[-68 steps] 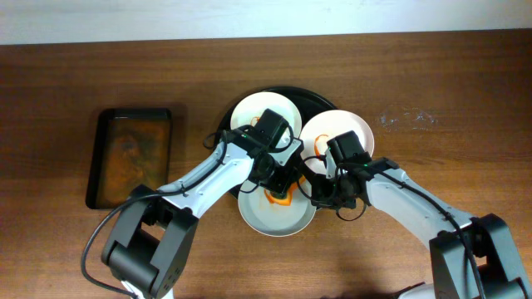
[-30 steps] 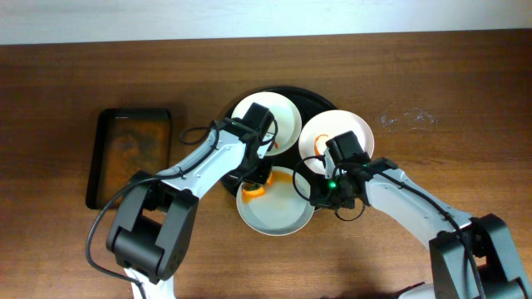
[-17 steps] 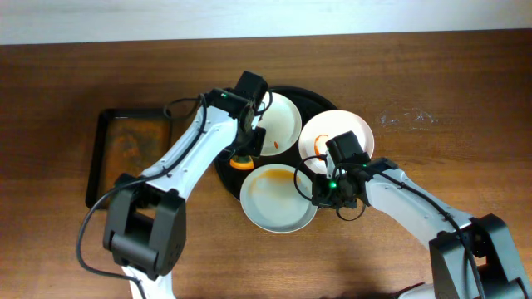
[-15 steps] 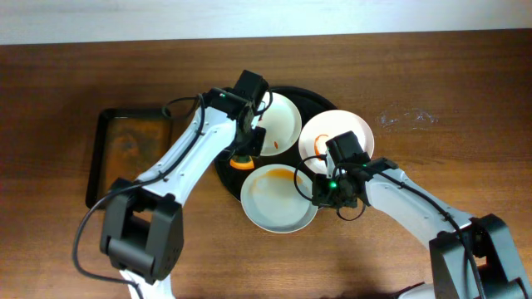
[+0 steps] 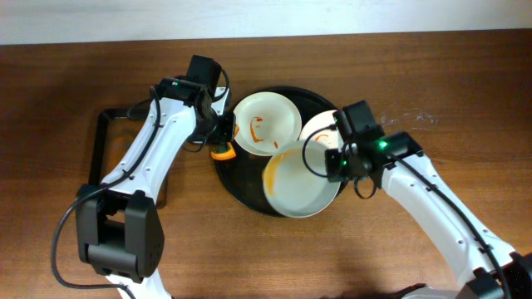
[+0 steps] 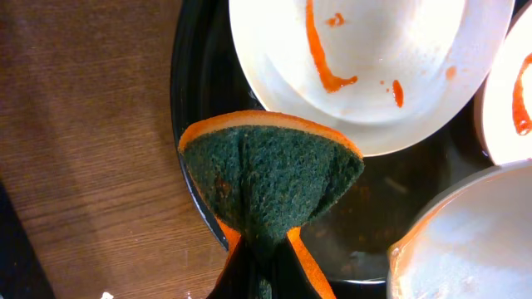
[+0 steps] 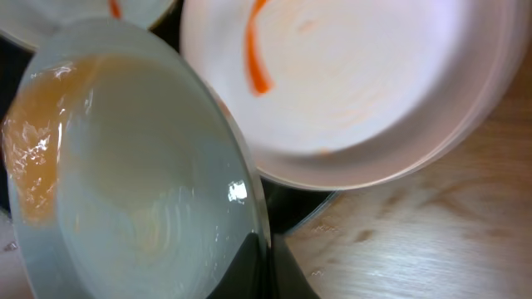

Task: Clean dirty plates on tray and stack at the side
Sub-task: 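Lift the scrubbed plate with the right gripper and set it right of the tray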

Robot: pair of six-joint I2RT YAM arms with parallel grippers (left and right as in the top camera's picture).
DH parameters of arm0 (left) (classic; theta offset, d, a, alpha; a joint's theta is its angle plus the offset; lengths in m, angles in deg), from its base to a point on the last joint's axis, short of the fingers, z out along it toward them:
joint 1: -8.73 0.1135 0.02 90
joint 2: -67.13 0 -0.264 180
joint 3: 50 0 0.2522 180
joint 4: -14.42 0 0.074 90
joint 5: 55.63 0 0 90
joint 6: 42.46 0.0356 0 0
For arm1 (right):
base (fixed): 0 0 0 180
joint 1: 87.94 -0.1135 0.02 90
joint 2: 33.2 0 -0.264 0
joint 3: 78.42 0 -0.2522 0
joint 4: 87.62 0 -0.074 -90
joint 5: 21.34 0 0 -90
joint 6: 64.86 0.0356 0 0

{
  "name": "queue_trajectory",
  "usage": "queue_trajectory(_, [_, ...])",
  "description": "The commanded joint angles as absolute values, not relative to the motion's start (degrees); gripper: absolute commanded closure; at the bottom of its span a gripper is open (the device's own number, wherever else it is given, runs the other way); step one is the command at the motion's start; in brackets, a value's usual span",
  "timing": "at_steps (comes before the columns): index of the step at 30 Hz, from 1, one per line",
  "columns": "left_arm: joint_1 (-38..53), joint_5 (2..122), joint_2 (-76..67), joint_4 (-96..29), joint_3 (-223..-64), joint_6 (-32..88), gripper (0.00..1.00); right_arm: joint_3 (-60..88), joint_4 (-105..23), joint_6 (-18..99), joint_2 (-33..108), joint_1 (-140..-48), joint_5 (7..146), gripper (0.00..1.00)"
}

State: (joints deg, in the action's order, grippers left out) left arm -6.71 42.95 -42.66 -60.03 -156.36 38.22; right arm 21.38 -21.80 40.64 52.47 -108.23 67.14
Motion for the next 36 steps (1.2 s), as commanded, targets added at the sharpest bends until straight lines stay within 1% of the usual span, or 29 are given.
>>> queue_trajectory(1, [-6.49, 45.16, -40.83, -60.05, -157.67, 37.72, 0.99, 17.76, -19.60, 37.37, 51.38, -108.69, 53.72, 0.96])
queue_trajectory(3, [-6.49, 45.16, -40.83, -60.07, -157.67, 37.72, 0.99, 17.41, -19.18, 37.37, 51.38, -109.92, 45.90, 0.96])
queue_trajectory(6, [-6.49, 45.18, -40.83, -60.05, -157.67, 37.72, 0.99, 17.41, -19.18, 37.37, 51.38, -112.69, 37.94, 0.96])
queue_trajectory(11, [-6.49, 45.46, -40.83, -60.05, -157.67, 37.72, 0.99, 17.41, -19.44, 37.39, 51.38, -121.37, 24.89, 0.96])
queue_trajectory(16, [-6.49, 45.57, -40.83, -60.05, -157.67, 37.72, 0.99, 17.41, -19.95, 37.39, 51.38, -127.77, 16.63, 0.96])
queue_trajectory(22, [-6.49, 45.57, -40.83, -60.01, -157.67, 37.72, 0.99, 17.38, -22.02, 37.37, 51.38, -133.87, 2.97, 0.96])
queue_trajectory(26, [-6.49, 45.57, -40.83, -60.01, -157.67, 37.72, 0.99, 17.38, -22.70, 37.37, 51.38, -134.92, -0.90, 0.96])
queue_trajectory(32, [-6.49, 45.57, -40.83, -59.85, -157.67, 37.72, 0.99, 17.38, -23.36, 37.41, 51.38, -134.92, -0.97, 0.96])
queue_trajectory(36, [-6.49, 45.57, -40.83, -59.87, -157.67, 37.72, 0.99, 17.27, -23.75, 39.00, 51.38, -134.70, 4.02, 0.96])
